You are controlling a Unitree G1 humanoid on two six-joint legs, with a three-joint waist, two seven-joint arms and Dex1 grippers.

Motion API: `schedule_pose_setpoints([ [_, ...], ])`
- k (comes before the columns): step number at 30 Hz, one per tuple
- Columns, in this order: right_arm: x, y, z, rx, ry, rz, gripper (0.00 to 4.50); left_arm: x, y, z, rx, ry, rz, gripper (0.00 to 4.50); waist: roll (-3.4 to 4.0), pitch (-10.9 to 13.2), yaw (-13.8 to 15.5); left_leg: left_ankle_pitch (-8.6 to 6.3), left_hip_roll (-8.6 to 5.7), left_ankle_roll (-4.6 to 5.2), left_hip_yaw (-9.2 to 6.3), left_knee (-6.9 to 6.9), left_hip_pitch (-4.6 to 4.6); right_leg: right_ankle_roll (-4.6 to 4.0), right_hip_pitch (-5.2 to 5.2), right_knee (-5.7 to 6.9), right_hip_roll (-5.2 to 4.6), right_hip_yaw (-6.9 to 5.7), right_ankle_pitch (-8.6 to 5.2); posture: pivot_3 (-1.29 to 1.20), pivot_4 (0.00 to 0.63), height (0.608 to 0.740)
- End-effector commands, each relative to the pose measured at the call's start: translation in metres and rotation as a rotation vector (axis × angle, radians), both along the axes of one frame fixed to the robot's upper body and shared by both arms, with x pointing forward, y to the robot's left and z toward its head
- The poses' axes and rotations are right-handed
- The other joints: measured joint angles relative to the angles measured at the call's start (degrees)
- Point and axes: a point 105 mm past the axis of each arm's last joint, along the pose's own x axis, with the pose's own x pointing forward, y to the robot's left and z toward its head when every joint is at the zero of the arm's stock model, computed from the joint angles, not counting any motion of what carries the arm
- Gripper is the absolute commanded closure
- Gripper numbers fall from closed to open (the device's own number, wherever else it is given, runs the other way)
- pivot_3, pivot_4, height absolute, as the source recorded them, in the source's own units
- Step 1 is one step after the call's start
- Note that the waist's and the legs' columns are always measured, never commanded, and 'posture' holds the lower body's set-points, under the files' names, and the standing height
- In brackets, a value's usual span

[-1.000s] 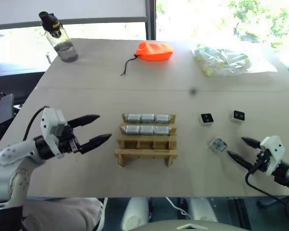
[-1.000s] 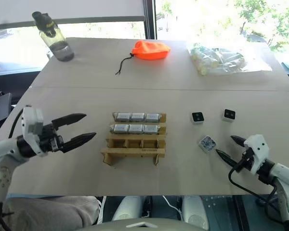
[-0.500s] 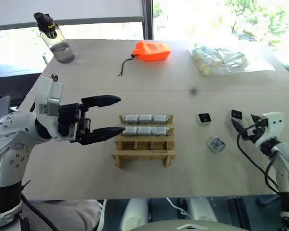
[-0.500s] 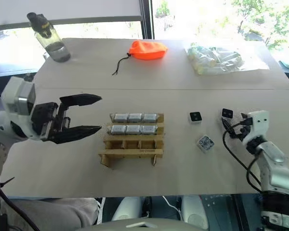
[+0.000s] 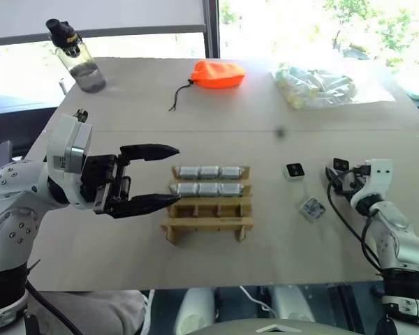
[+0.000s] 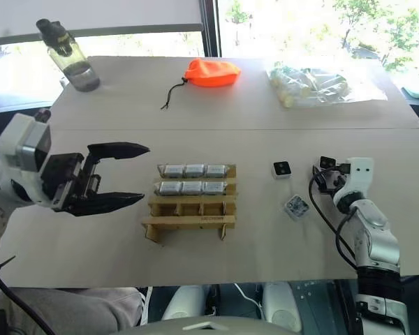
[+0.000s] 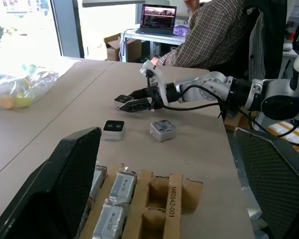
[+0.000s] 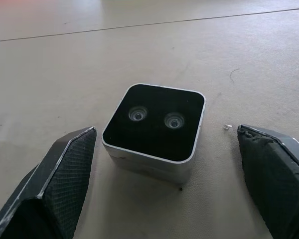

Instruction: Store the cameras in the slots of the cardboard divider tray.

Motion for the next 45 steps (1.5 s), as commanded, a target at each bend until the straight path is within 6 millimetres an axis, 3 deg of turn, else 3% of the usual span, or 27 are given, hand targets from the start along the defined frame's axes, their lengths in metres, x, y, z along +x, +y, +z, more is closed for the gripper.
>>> schedule_pose_setpoints([
  [1, 0.004, 0.008, 0.004, 0.0, -0.02, 0.006, 0.02, -0.002, 0.0, 0.006, 0.029, -0.039, -0.025, 0.05, -0.01, -0.01, -0.11, 0.0, 0.0, 0.0, 0.03, 0.0, 0.01, 0.0, 0.0, 0.01, 0.01, 0.02, 0.0, 0.0, 0.15, 0.726],
  [2, 0.003, 0.008, 0.003, 0.0, -0.021, 0.003, 0.02, -0.002, 0.001, 0.006, 0.031, -0.039, -0.024, 0.05, -0.01, -0.01, -0.09, 0.0, 0.0, 0.0, 0.03, 0.0, 0.03, 0.0, 0.0, 0.02, 0.02, 0.03, 0.0, 0.0, 0.15, 0.726],
  [5, 0.001, 0.006, 0.002, -0.014, -0.025, -0.013, 0.75, -0.001, 0.001, 0.005, 0.034, -0.038, -0.022, 0.05, 0.0, 0.0, -0.08, 0.0, 0.01, -0.01, 0.0, -0.01, 0.02, 0.0, -0.01, 0.02, 0.02, 0.02, 0.0, 0.0, 0.15, 0.726],
  [7, 0.0, 0.005, 0.002, -0.023, -0.031, -0.009, 1.9, 0.001, 0.002, 0.004, 0.032, -0.033, -0.011, 0.05, -0.01, -0.01, -0.03, 0.0, 0.01, -0.01, -0.01, -0.01, 0.0, 0.0, -0.01, 0.01, 0.02, 0.01, 0.0, 0.0, 0.15, 0.726],
  [9, -0.002, 0.005, 0.001, -0.024, -0.032, -0.011, 2.47, 0.003, 0.002, 0.002, 0.038, -0.028, 0.0, 0.05, -0.01, -0.01, 0.0, 0.0, 0.01, 0.0, -0.01, -0.01, 0.0, 0.0, -0.01, 0.0, 0.02, 0.01, 0.0, 0.0, 0.15, 0.726],
  [13, -0.003, 0.001, 0.006, -0.058, -0.057, -0.015, 2.52, 0.008, 0.001, -0.003, 0.051, -0.016, 0.026, 0.05, 0.0, 0.0, 0.03, 0.0, 0.0, 0.0, -0.01, -0.01, -0.01, 0.0, 0.0, 0.0, 0.01, 0.01, 0.0, 0.0, 0.15, 0.726],
  [16, -0.003, 0.011, 0.023, -0.154, -0.129, 0.098, 2.52, 0.025, 0.003, -0.01, 0.082, -0.002, 0.139, 0.05, 0.07, 0.04, 0.18, 0.0, 0.0, 0.0, -0.03, -0.02, -0.02, 0.0, -0.01, -0.01, 0.01, 0.0, 0.0, 0.0, 0.15, 0.726],
  [20, -0.014, 0.052, 0.053, -0.424, -0.29, 0.468, 2.52, 0.045, -0.001, -0.019, 0.106, 0.037, 0.243, 0.05, 0.11, 0.08, 0.18, 0.0, -0.04, 0.01, -0.01, -0.01, -0.03, 0.01, -0.01, -0.03, 0.0, 0.02, 0.0, 0.0, 0.15, 0.726],
  [27, -0.03, 0.124, 0.095, -0.757, -0.575, 0.954, 2.52, 0.067, -0.019, -0.025, 0.106, 0.167, 0.259, 0.05, 0.05, 0.16, 0.03, 0.0, 0.0, 0.01, -0.03, -0.02, -0.03, 0.01, -0.04, -0.02, 0.08, 0.0, 0.0, 0.0, 0.15, 0.726],
  [33, -0.034, 0.184, 0.093, -1.316, -0.885, 1.314, 2.52, 0.081, -0.042, -0.031, 0.128, 0.173, 0.124, 0.05, 0.0, 0.15, 0.1, 0.0, -0.09, 0.01, -0.03, 0.04, -0.06, 0.01, -0.05, -0.02, 0.09, -0.14, 0.0, 0.0, 0.15, 0.726],
  [36, -0.036, 0.198, 0.093, -1.433, -1.007, 1.407, 2.52, 0.088, -0.049, -0.033, 0.156, 0.195, 0.081, 0.05, -0.05, 0.18, 0.33, 0.01, -0.09, 0.01, 0.03, 0.04, -0.3, 0.01, -0.28, -0.02, 0.06, -0.19, 0.01, 0.0, 0.15, 0.726],
  [39, -0.034, 0.205, 0.095, -1.504, -1.068, 1.46, 2.52, 0.096, -0.048, -0.041, 0.295, 0.19, 0.078, 0.05, -0.08, 0.2, 0.36, 0.01, -0.09, 0.0, 0.04, 0.06, -0.46, 0.01, -0.43, -0.02, 0.02, -0.25, 0.01, 0.0, 0.15, 0.726],
  [45, -0.024, 0.216, 0.101, -1.58, -1.129, 1.465, 2.52, 0.098, -0.045, -0.043, 0.416, 0.217, 0.031, 0.05, -0.08, 0.26, 0.09, 0.02, -0.07, -0.02, 0.08, 0.05, -0.38, 0.01, -0.42, 0.09, 0.0, -0.29, 0.01, 0.0, 0.15, 0.726],
])
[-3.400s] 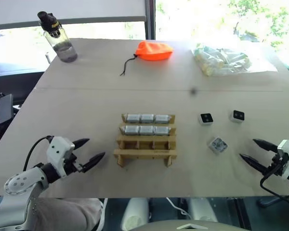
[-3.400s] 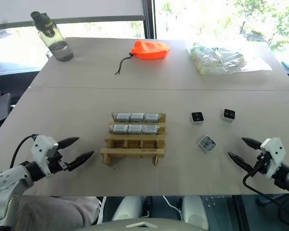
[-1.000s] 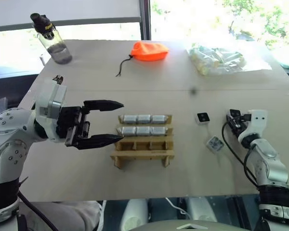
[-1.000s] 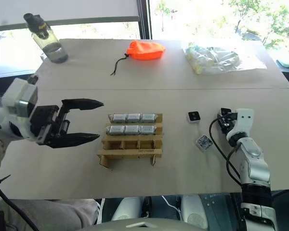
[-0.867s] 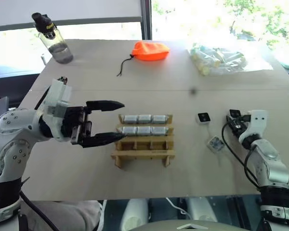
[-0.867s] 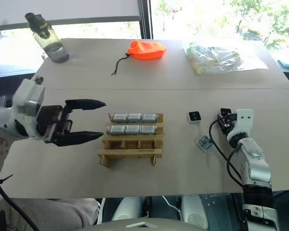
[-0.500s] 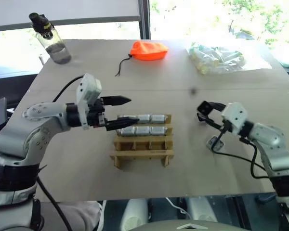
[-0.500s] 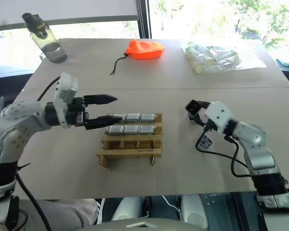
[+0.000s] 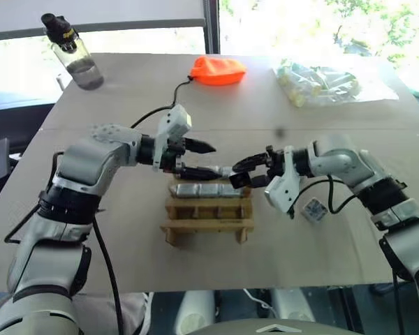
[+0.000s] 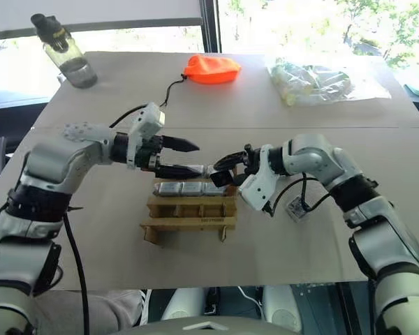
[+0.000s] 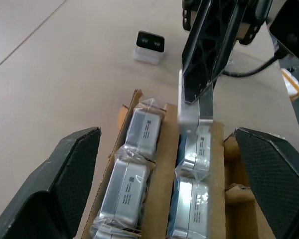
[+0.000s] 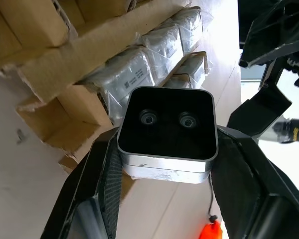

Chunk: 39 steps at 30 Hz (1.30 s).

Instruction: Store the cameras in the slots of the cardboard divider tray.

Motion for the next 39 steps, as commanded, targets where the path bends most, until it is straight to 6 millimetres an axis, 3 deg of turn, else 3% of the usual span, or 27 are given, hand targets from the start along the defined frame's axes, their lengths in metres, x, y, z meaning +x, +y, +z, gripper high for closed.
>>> schedule_pose_setpoints([
  [1, 0.001, 0.01, 0.014, 0.032, -0.061, 0.043, 2.52, -0.001, 0.0, 0.004, 0.051, -0.015, -0.031, 0.05, 0.0, 0.0, -0.03, 0.0, 0.01, 0.0, 0.0, 0.0, 0.01, 0.0, 0.0, 0.02, 0.0, 0.01, 0.0, 0.0, 0.15, 0.726],
  [19, 0.01, 0.023, 0.021, 0.073, -0.071, -0.01, 2.52, 0.003, -0.012, 0.008, 0.024, -0.035, -0.075, 0.05, 0.01, 0.01, -0.04, 0.01, 0.03, -0.01, 0.01, 0.04, 0.01, 0.0, -0.01, 0.08, -0.03, 0.06, 0.0, 0.0, 0.15, 0.726],
  [22, 0.01, 0.024, 0.021, 0.079, -0.065, -0.012, 2.52, 0.004, -0.015, 0.008, 0.008, -0.04, -0.078, 0.93, 0.01, 0.01, -0.03, 0.01, 0.03, -0.01, 0.01, 0.04, 0.01, 0.0, -0.01, 0.09, -0.04, 0.07, 0.0, 0.0, 0.15, 0.726],
  [28, 0.008, 0.025, 0.022, 0.093, -0.058, -0.016, 2.52, 0.006, -0.016, 0.006, -0.001, -0.041, -0.064, 3.74, 0.01, 0.01, -0.06, 0.01, 0.03, -0.01, 0.0, 0.04, 0.02, 0.0, -0.01, 0.12, -0.04, 0.08, 0.0, 0.0, 0.15, 0.726],
  [32, 0.008, 0.026, 0.022, 0.101, -0.036, -0.028, 2.52, 0.007, -0.017, 0.005, -0.003, -0.044, -0.06, 3.85, 0.01, 0.01, -0.06, 0.0, 0.03, -0.01, 0.01, 0.05, 0.02, 0.0, -0.01, 0.12, -0.04, 0.08, 0.0, 0.0, 0.15, 0.726],
  [37, 0.005, 0.024, 0.024, 0.142, 0.051, -0.066, 0.23, 0.005, -0.016, 0.005, 0.0, -0.056, -0.072, 3.85, 0.0, 0.01, -0.03, 0.0, 0.03, -0.01, 0.0, 0.06, 0.01, 0.0, -0.01, 0.12, -0.05, 0.07, 0.0, 0.0, 0.15, 0.726],
  [39, 0.004, 0.019, 0.026, 0.163, 0.117, -0.103, 0.07, 0.004, -0.014, 0.009, -0.005, -0.074, -0.079, 3.85, 0.0, 0.01, -0.02, 0.01, 0.03, -0.01, 0.0, 0.06, 0.02, 0.0, -0.01, 0.13, -0.05, 0.08, 0.0, 0.0, 0.15, 0.726],
])
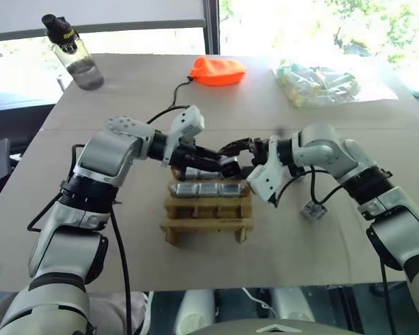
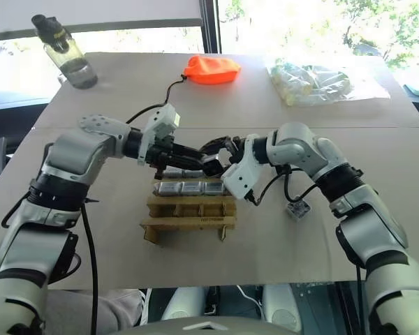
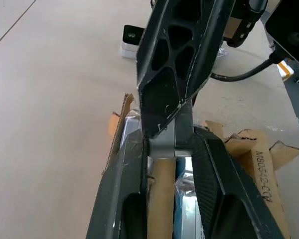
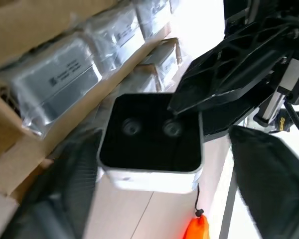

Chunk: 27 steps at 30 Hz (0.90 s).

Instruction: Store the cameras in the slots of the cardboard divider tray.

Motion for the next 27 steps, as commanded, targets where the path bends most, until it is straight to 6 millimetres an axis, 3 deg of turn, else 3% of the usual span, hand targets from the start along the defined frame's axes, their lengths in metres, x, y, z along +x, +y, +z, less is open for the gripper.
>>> schedule_pose_setpoints([
  [1, -0.004, -0.008, 0.016, 0.088, 0.106, -0.046, 0.07, -0.003, 0.004, 0.017, -0.023, -0.072, -0.026, 3.85, 0.0, 0.0, 0.08, 0.0, 0.0, 0.0, 0.0, 0.0, 0.0, 0.0, 0.0, 0.0, 0.0, -0.01, 0.0, 0.0, 0.15, 0.726],
  [5, -0.015, -0.038, 0.026, 0.185, 0.4, -0.146, 0.07, -0.011, 0.014, 0.028, -0.026, -0.15, -0.058, 3.85, 0.0, 0.0, 0.18, 0.0, 0.0, 0.0, -0.07, 0.01, -0.05, 0.0, 0.0, -0.03, -0.04, -0.04, 0.0, 0.0, 0.15, 0.726],
  [8, -0.026, -0.072, 0.018, 0.184, 0.614, -0.247, 0.07, -0.022, 0.022, 0.034, -0.032, -0.18, -0.078, 3.85, 0.0, 0.0, 0.39, -0.01, -0.01, 0.01, -0.12, 0.0, -0.09, 0.0, 0.01, -0.1, -0.1, -0.05, 0.0, 0.0, 0.15, 0.726],
  [12, -0.048, -0.107, 0.009, 0.331, 0.899, -0.335, 0.07, -0.039, 0.032, 0.038, -0.043, -0.184, -0.069, 3.85, -0.01, 0.0, 0.62, -0.02, -0.01, 0.03, -0.17, -0.03, -0.06, 0.0, 0.06, -0.11, -0.11, -0.08, 0.0, 0.0, 0.15, 0.726],
  [14, -0.06, -0.124, 0.002, 0.408, 1.006, -0.368, 0.07, -0.05, 0.037, 0.036, -0.043, -0.196, -0.077, 3.85, -0.01, 0.0, 0.7, -0.02, 0.0, 0.03, -0.17, -0.06, -0.04, 0.0, 0.07, -0.1, -0.1, -0.02, 0.0, 0.0, 0.15, 0.726],
  [18, -0.103, -0.179, -0.029, 0.571, 1.277, -0.434, 0.07, -0.069, 0.054, 0.024, 0.004, -0.215, -0.028, 3.85, -0.02, 0.0, 1.48, -0.03, 0.0, 0.04, -0.15, -0.1, 0.02, 0.0, 0.15, -0.16, -0.08, 0.02, 0.0, 0.0, 0.15, 0.726],
  [22, -0.131, -0.214, -0.042, 0.652, 1.403, -0.444, 0.07, -0.079, 0.061, 0.016, 0.005, -0.167, 0.007, 3.85, -0.03, 0.02, 1.61, -0.04, 0.01, 0.07, -0.15, -0.01, 0.2, 0.01, 0.35, -0.22, -0.03, 0.01, -0.01, 0.0, 0.15, 0.726],
  [27, -0.146, -0.231, -0.061, 0.612, 1.39, -0.468, 0.07, -0.081, 0.062, 0.008, 0.021, -0.168, 0.034, 3.85, -0.04, 0.05, 1.55, -0.2, 0.07, 0.36, -0.08, -0.06, 1.1, 0.04, 1.13, -0.25, -0.01, 0.09, -0.26, 0.0, 0.15, 0.726],
])
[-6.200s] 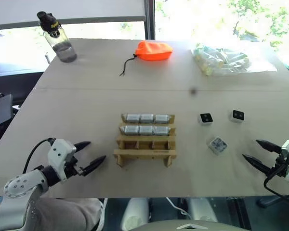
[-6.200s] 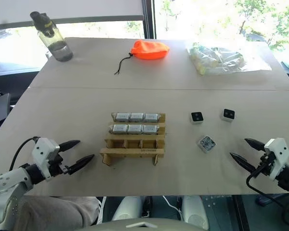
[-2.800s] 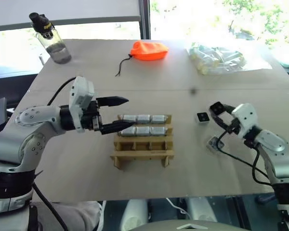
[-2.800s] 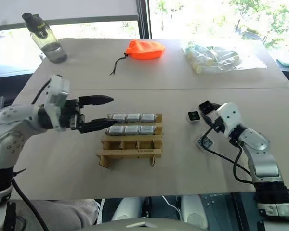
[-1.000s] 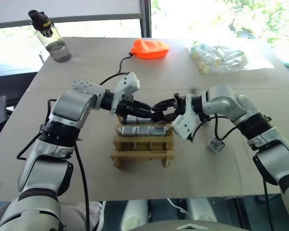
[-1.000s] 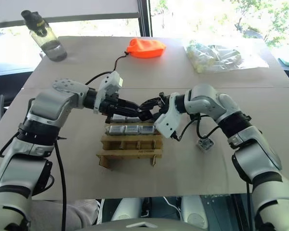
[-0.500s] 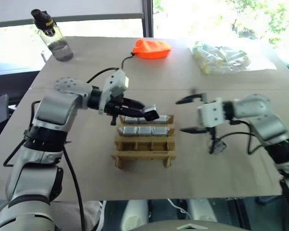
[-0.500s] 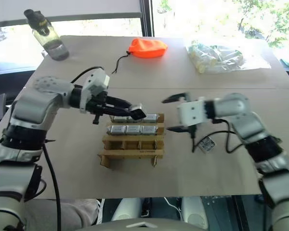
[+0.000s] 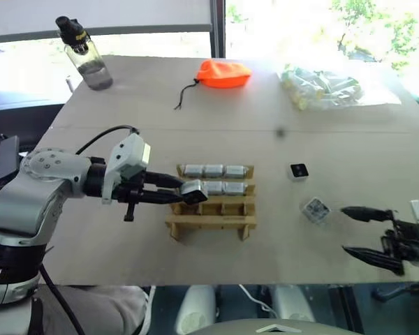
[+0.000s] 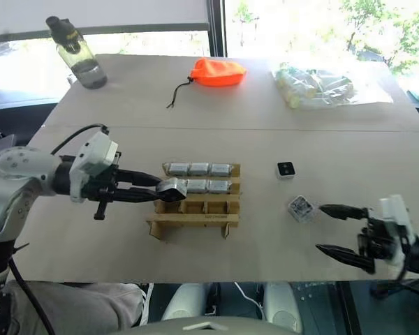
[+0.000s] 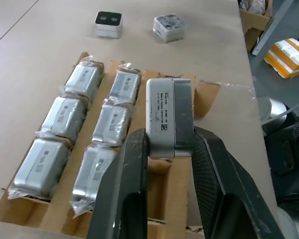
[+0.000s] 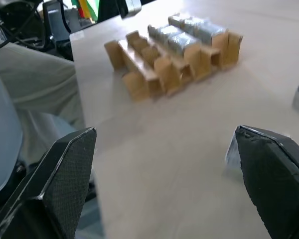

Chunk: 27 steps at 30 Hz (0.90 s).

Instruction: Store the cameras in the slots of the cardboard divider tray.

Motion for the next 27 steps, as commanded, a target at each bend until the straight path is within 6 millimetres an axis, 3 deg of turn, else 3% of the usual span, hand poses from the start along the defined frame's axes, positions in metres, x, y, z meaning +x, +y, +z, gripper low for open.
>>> schedule_pose_setpoints([
  [1, -0.011, -0.007, -0.002, -0.058, -0.08, 0.075, 0.07, -0.002, 0.0, 0.005, 0.025, -0.061, 0.0, 3.85, 0.06, 0.03, 0.01, 0.0, 0.03, 0.0, 0.0, -0.01, 0.04, -0.01, 0.0, 0.03, 0.03, 0.08, 0.0, 0.0, 0.15, 0.726],
  [12, -0.014, 0.002, 0.011, -0.09, -0.221, 0.139, 0.07, -0.012, -0.005, -0.002, 0.043, -0.141, -0.102, 3.85, 0.08, 0.04, 0.05, 0.14, 0.03, -0.28, 0.07, -0.15, -0.09, -0.02, -0.07, -0.1, 0.06, 0.16, 0.24, 0.0, 0.15, 0.726],
  [27, -0.014, 0.012, 0.024, -0.026, -0.225, 0.116, 0.07, -0.001, 0.022, -0.013, 0.264, -0.115, -0.112, 3.85, 0.09, 0.06, 0.14, 0.02, 0.02, -0.07, 0.06, -0.15, -0.1, 0.07, -0.09, -0.1, 0.07, 0.11, 0.18, 0.0, 0.15, 0.726],
])
